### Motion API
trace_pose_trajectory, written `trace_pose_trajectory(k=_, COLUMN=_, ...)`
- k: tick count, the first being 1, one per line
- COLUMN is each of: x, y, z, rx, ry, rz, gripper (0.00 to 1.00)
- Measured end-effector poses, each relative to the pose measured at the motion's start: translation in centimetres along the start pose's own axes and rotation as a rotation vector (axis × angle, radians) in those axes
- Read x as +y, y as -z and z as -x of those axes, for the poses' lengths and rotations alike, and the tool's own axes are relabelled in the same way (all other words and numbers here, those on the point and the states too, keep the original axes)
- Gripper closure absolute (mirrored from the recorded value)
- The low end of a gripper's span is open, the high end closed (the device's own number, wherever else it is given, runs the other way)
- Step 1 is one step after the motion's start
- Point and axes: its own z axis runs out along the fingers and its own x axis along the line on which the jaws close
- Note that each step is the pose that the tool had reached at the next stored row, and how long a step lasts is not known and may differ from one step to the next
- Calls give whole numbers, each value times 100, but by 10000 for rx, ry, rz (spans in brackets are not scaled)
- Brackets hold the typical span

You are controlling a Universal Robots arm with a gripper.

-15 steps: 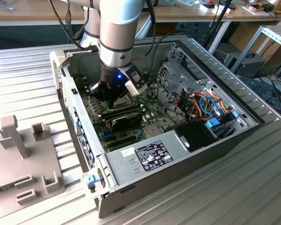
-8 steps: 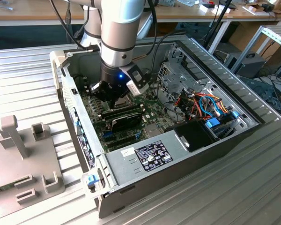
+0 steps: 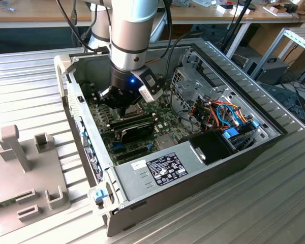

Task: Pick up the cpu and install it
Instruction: 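Install the second cpu locking lever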

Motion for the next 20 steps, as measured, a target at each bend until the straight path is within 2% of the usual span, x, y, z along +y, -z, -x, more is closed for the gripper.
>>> trace_pose_trajectory(k=3, x=-10, y=1, z=2, rx=4, ry=2, rz=64, gripper=89)
trace_pose_trajectory(k=7, x=-29, y=3, z=10, rx=10, ry=-4, rz=221, gripper=89)
trace_pose_trajectory(k=9, x=-41, y=4, z=13, rx=13, ry=-4, rz=251, gripper=89)
trace_pose_trajectory(k=13, x=-61, y=-5, z=13, rx=15, ry=-4, rz=266, gripper=89)
trace_pose_trajectory(k=15, x=-69, y=-15, z=13, rx=16, ry=-6, rz=300, gripper=89)
trace_pose_trajectory(k=17, x=-70, y=-20, z=12, rx=19, ry=-7, rz=376, gripper=89)
trace_pose_trajectory(k=18, x=-70, y=-25, z=12, rx=19, ry=-8, rz=462, gripper=89)
trace_pose_trajectory(k=20, x=-69, y=-41, z=10, rx=19, ry=-12, rz=584, gripper=89)
